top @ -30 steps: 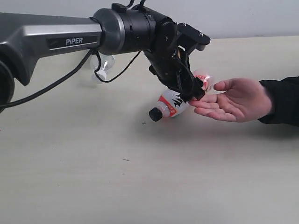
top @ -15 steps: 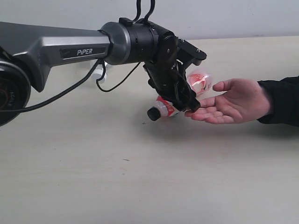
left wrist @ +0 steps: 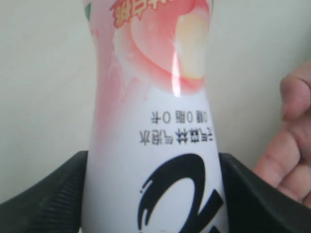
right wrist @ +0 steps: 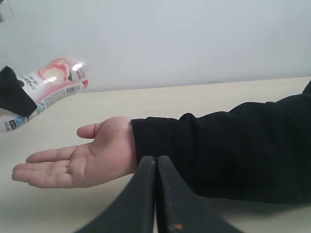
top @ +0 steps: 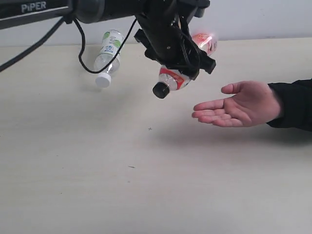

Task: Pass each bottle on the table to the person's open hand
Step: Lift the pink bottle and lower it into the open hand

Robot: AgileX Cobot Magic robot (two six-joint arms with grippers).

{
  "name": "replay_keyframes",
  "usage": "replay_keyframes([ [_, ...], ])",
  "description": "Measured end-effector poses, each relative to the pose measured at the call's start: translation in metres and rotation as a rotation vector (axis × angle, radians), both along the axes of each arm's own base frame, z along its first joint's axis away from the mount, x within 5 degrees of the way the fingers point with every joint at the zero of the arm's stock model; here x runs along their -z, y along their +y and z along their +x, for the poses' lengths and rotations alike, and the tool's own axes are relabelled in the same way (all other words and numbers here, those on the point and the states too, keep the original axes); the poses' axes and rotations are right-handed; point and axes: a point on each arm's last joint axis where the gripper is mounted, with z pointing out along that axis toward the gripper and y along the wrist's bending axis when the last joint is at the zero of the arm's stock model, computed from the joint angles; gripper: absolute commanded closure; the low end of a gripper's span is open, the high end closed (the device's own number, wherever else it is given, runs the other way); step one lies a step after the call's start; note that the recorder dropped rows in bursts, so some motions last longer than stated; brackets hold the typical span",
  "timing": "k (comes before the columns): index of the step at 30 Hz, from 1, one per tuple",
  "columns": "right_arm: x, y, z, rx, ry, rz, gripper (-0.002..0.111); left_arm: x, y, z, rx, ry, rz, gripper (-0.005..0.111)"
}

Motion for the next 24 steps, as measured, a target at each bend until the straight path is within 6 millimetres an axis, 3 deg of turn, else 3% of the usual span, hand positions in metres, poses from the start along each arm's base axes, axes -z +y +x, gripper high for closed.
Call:
replay_keyframes([
  [6,0.000,0.000,0.000,0.000,0.000,0.000,0.108,-0.031,0.005,-0.015,-0.072,0.026,-0.034,0.107],
  [11,0.000,0.000,0.000,0.000,0.000,0.000,0.108,-0.046,-0.004,-0.033,-0.124,0.049,-0.091,0.107],
  [24,0.000,0.000,0.000,0.000,0.000,0.000,0.108,-0.061,-0.032,-0.068,-0.252,0.014,-0.206,0.107],
])
